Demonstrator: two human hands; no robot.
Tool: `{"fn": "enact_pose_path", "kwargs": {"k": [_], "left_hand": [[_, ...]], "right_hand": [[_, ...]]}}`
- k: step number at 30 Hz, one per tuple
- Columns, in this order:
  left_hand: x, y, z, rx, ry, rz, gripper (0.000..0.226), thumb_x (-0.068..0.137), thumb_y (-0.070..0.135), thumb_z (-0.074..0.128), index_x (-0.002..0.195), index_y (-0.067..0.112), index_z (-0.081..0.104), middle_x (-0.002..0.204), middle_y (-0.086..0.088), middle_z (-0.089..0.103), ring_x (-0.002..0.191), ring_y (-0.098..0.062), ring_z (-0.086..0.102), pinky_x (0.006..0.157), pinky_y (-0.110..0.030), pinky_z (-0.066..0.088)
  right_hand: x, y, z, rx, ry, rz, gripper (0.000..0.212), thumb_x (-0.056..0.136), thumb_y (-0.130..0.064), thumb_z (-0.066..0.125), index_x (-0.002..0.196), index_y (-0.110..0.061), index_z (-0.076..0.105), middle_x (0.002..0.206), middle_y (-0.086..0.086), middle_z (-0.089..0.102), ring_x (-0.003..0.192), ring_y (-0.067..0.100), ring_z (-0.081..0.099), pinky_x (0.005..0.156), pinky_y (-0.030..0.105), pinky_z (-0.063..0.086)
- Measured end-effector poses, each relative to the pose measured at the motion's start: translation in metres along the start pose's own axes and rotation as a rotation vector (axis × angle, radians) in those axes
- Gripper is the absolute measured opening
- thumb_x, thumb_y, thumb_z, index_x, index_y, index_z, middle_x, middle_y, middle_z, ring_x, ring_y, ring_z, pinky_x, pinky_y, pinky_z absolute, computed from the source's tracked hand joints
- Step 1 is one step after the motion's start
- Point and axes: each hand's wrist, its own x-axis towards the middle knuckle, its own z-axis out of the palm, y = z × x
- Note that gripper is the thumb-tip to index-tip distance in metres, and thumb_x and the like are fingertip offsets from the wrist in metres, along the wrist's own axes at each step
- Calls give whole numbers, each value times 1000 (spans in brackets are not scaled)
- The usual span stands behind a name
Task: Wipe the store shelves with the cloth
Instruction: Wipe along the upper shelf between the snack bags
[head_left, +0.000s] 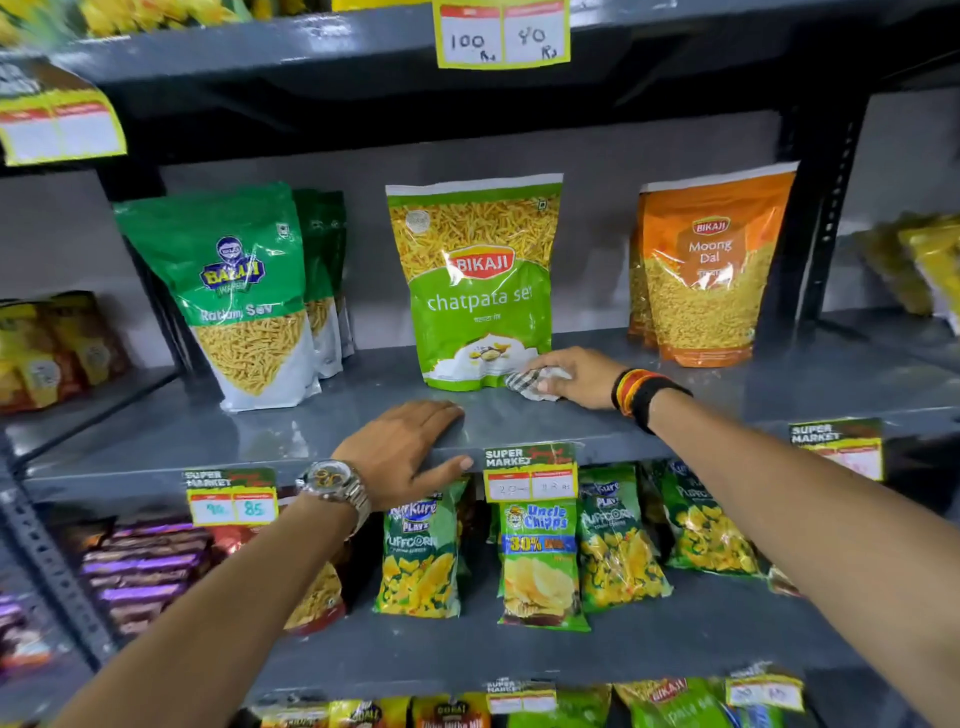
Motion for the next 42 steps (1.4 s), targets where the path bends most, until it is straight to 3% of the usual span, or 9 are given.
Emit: {"fn": "enact_pose_path", "kwargs": {"k": [5,10,14,18,22,27,32,38,42], "left_hand": [[0,5,-2,7,-17,-19,69,98,62,42,148,15,43,148,-9,52,133,-27,49,111,-41,38],[-1,8,-6,5,-15,-35,68,99,62,42,148,15,43,148,-9,52,132,-27,49,111,-40,38],[-2,10,-8,-10,-14,-41,69,99,64,42,147,15,44,147,-9,53,131,-27,50,110,-41,40],[-4,8,-8,0,-12,-57,73,97,67,41,147,13,45,147,-10,53,131,-28,50,110,-43,42],[-3,5,-3,29,3,-56,77,96,68,40,147,11,45,148,-10,52,132,-29,49,110,-43,41],[-2,2,0,27,9,-40,76,96,67,40,145,9,46,147,-12,53,132,-30,49,111,-42,40],[-4,6,-4,14,6,-34,72,96,68,39,134,9,53,137,-13,59,123,-32,55,104,-45,46],[-3,6,-4,11,4,-47,71,96,70,35,125,9,56,126,-12,63,114,-32,58,97,-45,48],[-4,6,-4,2,-11,-56,71,95,71,33,124,10,56,124,-11,63,113,-31,58,97,-46,48]], "right_hand": [[-41,-6,-1,7,-17,-100,30,94,-37,54,124,-40,58,138,-3,57,125,20,53,102,41,44],[-93,-27,-39,109,-211,-184,30,93,-32,58,123,-32,62,122,-15,65,107,-8,58,94,12,42],[-56,-17,-59,108,41,-52,28,93,-33,59,121,-34,62,127,-5,63,117,16,57,102,36,44],[-18,-20,-33,24,40,-16,30,94,-26,58,124,-27,62,131,4,61,122,24,55,97,32,42],[8,-31,-1,-26,-46,-44,31,95,-26,56,125,-30,61,146,2,49,133,23,46,104,35,37],[18,-35,22,-34,34,-39,33,95,-26,55,127,-29,60,147,4,48,134,25,45,103,34,37],[-10,-42,-23,-18,-242,-65,33,92,-32,60,125,-29,61,129,-8,57,120,12,52,102,28,37],[-26,6,-30,-84,-4,166,27,91,-36,60,117,-31,64,127,1,63,115,22,58,95,32,43],[-38,-5,-7,-48,5,98,31,93,-37,55,122,-32,60,128,-1,64,116,22,59,96,34,46]]}}
